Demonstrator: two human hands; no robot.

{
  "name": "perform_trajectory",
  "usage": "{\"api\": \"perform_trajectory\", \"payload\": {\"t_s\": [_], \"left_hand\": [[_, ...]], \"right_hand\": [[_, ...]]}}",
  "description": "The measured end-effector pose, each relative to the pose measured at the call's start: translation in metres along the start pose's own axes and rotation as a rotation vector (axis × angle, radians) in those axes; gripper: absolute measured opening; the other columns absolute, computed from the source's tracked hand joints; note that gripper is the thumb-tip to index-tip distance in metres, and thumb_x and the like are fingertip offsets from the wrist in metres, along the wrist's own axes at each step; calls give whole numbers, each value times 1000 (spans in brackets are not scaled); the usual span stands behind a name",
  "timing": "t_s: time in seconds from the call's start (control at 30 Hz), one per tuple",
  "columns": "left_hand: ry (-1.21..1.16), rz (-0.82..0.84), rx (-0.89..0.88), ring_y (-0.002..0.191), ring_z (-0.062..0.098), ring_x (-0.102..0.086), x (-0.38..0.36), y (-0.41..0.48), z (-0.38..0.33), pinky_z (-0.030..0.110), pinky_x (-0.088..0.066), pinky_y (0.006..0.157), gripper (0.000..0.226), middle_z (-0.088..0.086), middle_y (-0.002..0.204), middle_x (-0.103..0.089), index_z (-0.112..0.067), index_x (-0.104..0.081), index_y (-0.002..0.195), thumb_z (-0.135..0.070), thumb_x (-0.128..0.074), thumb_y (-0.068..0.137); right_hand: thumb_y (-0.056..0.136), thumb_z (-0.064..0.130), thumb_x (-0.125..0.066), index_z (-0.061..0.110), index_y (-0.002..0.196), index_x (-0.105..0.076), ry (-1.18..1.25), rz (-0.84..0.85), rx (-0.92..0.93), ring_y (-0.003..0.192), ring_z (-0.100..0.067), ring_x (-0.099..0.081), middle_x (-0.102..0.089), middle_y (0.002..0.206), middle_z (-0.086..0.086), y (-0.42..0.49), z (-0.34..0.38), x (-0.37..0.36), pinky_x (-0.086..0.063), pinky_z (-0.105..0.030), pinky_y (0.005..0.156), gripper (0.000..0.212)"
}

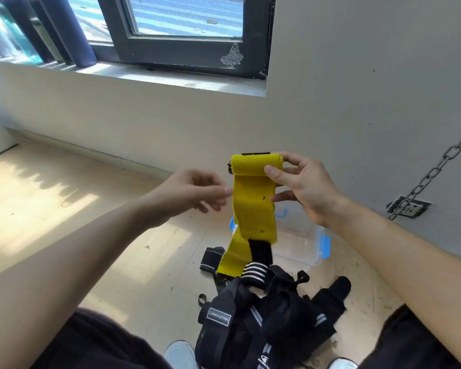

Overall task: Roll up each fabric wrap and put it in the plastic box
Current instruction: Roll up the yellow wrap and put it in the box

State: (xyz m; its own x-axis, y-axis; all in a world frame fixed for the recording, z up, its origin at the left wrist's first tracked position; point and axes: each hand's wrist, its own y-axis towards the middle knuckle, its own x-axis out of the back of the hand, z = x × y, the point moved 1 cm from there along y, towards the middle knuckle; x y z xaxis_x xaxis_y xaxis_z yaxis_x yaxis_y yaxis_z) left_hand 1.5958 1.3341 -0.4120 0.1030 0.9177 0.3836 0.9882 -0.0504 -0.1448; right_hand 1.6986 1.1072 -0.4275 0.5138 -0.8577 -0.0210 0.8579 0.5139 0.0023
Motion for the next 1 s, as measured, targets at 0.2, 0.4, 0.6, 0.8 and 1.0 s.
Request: {"api": "perform_trajectory", "payload": {"t_s": [0.2,0.4,0.6,0.8,1.0], "left_hand": [[-192,-203,53,118,17,-65,-2,7,3,35,-63,81,65,0,128,-66,-25,-59,134,-54,-71,77],[-187,3,91,111,24,-70,-18,3,-5,35,-62,80,52,-1,127,-68,-27,-64,129,-61,-62,89],[-170,-15,72,108,26,-69,-20,0,-8,28,-59,68,54,4,122,-69,-19,-63,126,-53,-63,84],[-174,-101,35,107,27,-71,-22,3,-3,31,-60,69,51,5,111,-70,-17,-62,123,-43,-76,81],[-175,-168,-43,103,30,-70,-27,4,-1,29,-56,66,49,10,110,-69,-25,-64,119,-37,-80,75]], "right_hand": [[82,24,-72,16,121,-66,68,99,-16,92,-20,-71,-76,101,-5,-3,-1,-4,-59,-30,62,40],[82,22,-70,8,128,-63,95,197,20,86,-20,-70,-75,101,-8,-7,-3,-10,-54,-25,58,49],[81,18,-69,13,130,-62,83,226,41,86,-18,-71,-75,98,-5,-11,-3,-13,-56,-26,63,49],[87,18,-71,19,129,-62,-27,237,21,100,-22,-72,-74,113,-8,-9,2,-11,-61,-37,73,43],[90,32,-66,16,125,-65,-39,240,-43,91,-15,-73,-75,104,-4,-11,0,-16,-61,-32,63,38]]}}
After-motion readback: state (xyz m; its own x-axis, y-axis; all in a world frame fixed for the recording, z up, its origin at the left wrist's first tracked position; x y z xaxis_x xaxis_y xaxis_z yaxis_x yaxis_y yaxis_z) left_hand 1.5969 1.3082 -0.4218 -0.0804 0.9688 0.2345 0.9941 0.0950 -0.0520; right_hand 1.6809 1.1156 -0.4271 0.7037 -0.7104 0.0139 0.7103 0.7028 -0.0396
